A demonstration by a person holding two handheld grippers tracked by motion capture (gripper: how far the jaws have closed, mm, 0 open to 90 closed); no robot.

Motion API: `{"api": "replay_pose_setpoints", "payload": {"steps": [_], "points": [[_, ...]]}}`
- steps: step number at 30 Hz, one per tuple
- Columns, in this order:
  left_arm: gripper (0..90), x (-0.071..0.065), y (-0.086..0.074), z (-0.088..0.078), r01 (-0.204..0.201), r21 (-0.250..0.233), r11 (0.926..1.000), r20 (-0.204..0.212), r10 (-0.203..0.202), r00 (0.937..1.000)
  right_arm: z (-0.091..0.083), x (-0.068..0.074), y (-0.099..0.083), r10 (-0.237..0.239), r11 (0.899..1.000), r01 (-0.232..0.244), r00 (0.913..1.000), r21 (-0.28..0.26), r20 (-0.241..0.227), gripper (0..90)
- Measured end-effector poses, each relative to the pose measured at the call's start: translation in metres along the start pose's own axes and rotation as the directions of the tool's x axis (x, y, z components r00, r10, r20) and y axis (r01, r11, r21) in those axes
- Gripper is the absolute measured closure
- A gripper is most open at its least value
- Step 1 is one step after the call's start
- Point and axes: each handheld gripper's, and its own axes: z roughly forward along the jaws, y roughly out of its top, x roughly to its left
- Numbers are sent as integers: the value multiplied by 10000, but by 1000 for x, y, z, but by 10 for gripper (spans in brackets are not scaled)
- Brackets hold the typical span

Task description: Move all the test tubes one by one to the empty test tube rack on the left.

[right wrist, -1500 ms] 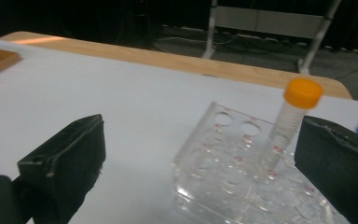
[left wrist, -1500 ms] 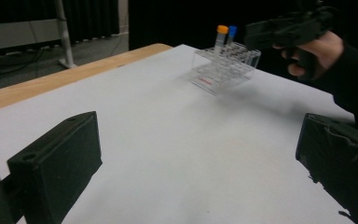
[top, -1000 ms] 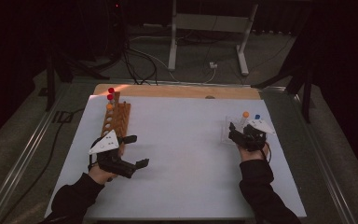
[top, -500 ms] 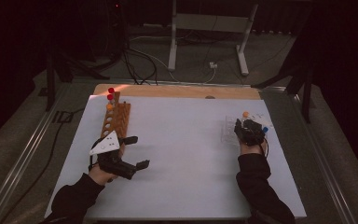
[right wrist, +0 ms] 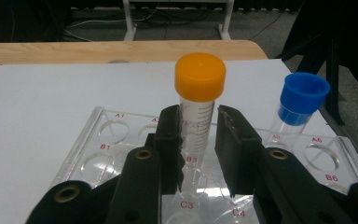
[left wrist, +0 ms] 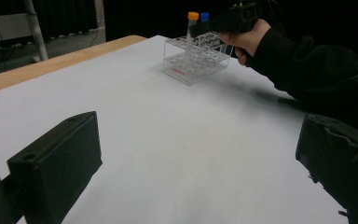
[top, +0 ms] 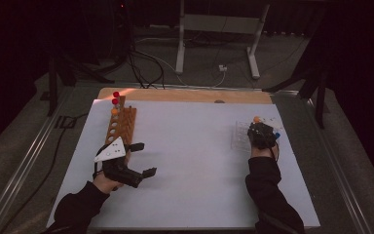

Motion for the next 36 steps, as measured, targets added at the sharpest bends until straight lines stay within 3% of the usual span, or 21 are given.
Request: {"api": "replay_pose_setpoints", "payload": {"steps": [5,14,20,27,31,36], "points": [[10,1,-1,0,33,18,10000,-1,-33,10000,2,3,1,-213,9998,213,9997,16,93,741],[10,1,0,0,54,30,10000,23,-54,10000,-4,1,7,-300,9995,299,9995,-77,-136,747],[10,0,0,0,80,17,10000,64,-81,9999,-17,1,18,-592,9971,582,9981,-490,-184,748],[10,-1,5,0,81,-52,10000,143,-80,9999,-43,5,38,-1079,9855,1019,9935,-1354,-374,748],[10,-4,10,2,-34,-7,10000,282,34,9996,-58,11,46,-1368,9797,1158,9829,-1638,-1236,748],[10,-9,17,7,-190,88,9998,412,186,9990,-73,22,42,-1704,9784,1329,9524,-1586,-2529,748]]}}
